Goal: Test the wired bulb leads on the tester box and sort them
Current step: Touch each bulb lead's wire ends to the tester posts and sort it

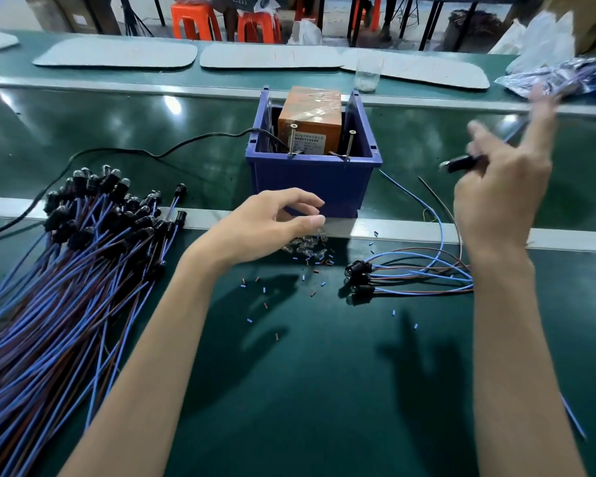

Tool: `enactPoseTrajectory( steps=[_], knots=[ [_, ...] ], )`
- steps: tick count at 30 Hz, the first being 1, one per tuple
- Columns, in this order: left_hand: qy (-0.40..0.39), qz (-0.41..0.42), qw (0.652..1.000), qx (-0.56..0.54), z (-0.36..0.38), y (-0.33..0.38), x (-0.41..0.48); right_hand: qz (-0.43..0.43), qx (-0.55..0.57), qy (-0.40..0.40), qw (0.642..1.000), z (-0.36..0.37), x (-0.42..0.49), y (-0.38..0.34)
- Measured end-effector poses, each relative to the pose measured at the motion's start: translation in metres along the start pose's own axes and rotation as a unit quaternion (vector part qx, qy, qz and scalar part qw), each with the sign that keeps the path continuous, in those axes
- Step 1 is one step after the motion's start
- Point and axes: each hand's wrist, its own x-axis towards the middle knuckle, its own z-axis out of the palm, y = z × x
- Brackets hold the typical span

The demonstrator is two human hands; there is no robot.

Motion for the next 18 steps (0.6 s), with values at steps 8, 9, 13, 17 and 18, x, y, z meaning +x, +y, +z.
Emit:
enactPoseTrajectory(
  steps=[8, 9, 13, 17, 18],
  knots=[
    [-0.054, -0.057, 0.986, 0.149, -0.016, -0.008, -0.004, 0.128, -0.086, -0.482, 0.862, 0.015, -0.015, 0.007],
    [-0.058, -0.07, 0.98, 0.174, -0.019, -0.01, -0.005, 0.132, -0.082, -0.494, 0.856, 0.018, -0.017, 0.007],
    [0.032, -0.145, 0.978, 0.148, -0.032, -0.019, -0.007, 0.133, -0.073, -0.515, 0.843, 0.023, -0.019, 0.007],
    [0.223, -0.209, 0.932, 0.192, -0.073, -0.029, -0.024, 0.118, -0.071, -0.501, 0.855, 0.018, -0.013, 0.011],
    [0.22, -0.242, 0.921, 0.213, -0.081, -0.031, -0.03, 0.111, -0.076, -0.489, 0.862, 0.016, -0.012, 0.011]
  ],
)
